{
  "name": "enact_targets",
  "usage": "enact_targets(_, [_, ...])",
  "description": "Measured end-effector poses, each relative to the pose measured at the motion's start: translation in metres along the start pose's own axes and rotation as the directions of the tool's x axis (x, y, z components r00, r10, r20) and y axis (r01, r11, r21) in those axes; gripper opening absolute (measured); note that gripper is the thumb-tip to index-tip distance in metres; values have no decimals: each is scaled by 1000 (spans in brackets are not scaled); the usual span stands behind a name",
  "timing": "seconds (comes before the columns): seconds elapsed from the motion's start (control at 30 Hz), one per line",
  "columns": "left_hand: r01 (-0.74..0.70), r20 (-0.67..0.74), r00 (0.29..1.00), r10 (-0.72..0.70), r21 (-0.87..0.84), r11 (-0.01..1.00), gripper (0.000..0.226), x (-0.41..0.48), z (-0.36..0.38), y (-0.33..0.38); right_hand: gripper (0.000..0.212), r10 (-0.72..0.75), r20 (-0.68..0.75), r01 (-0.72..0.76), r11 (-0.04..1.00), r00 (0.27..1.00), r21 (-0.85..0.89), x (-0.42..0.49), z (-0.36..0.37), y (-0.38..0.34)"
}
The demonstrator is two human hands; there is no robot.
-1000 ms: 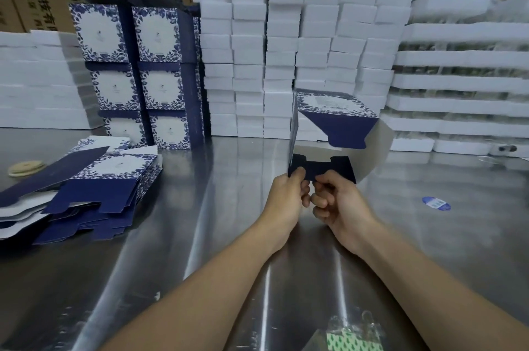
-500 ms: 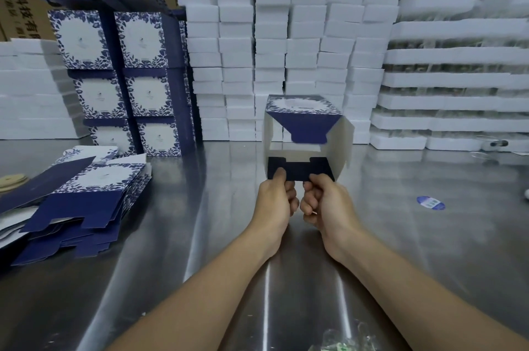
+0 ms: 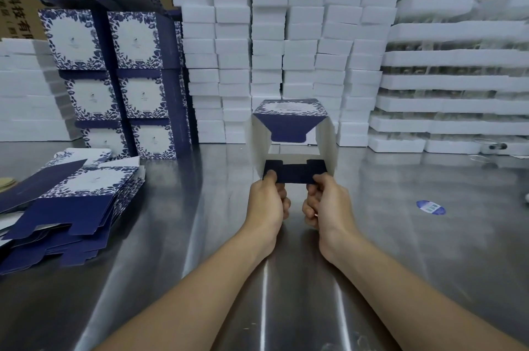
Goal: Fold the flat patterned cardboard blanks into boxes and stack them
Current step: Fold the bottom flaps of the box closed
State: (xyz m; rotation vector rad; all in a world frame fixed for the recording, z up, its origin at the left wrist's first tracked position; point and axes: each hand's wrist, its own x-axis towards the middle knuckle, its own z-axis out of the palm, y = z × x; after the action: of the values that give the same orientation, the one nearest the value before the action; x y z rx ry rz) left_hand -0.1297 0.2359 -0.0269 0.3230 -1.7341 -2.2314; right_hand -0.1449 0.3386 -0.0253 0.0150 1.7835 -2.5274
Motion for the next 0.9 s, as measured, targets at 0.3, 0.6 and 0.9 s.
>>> enact_targets(0.3, [-23,-56,998,22,-10,1000,27,4,-3,-2,28,-28,-66,25,999,997,-48,-1,-2,0])
enact_targets(0.6, [-53,-45,997,55,52,997,32,-4,-1,-2,36,-171,-111,149,971,979,-185,3,-14,1])
enact_targets(0.9, [-6,-3,1000,6,37,999,34,-9,-2,2,30,-55,-48,51,995,997,-84,-1,-12,-5])
